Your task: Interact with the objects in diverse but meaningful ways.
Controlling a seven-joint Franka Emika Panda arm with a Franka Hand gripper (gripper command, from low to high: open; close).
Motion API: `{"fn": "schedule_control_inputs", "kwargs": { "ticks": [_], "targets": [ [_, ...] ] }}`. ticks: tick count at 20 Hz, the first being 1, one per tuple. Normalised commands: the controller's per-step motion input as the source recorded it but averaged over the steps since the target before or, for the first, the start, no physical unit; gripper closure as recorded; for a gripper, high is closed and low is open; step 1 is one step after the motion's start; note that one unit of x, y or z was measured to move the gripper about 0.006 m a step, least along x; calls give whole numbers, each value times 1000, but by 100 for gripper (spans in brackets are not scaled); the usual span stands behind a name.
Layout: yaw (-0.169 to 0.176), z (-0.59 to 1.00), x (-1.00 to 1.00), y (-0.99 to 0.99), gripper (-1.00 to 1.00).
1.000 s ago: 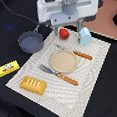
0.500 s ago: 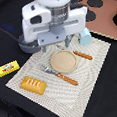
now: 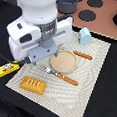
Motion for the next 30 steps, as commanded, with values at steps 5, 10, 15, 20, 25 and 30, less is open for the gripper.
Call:
{"fn": "schedule_control_inputs", "kwargs": {
  "ticks": [5, 10, 15, 20, 25, 30],
  "targets": [
    [172, 0, 58, -617, -100],
    [63, 5, 433, -639, -100],
    [6, 5, 738, -325, -100],
    [26, -25, 664, -118, -100],
    [55, -170, 306, -146, -100],
    [47, -205, -10, -255, -100]
  ]
}}
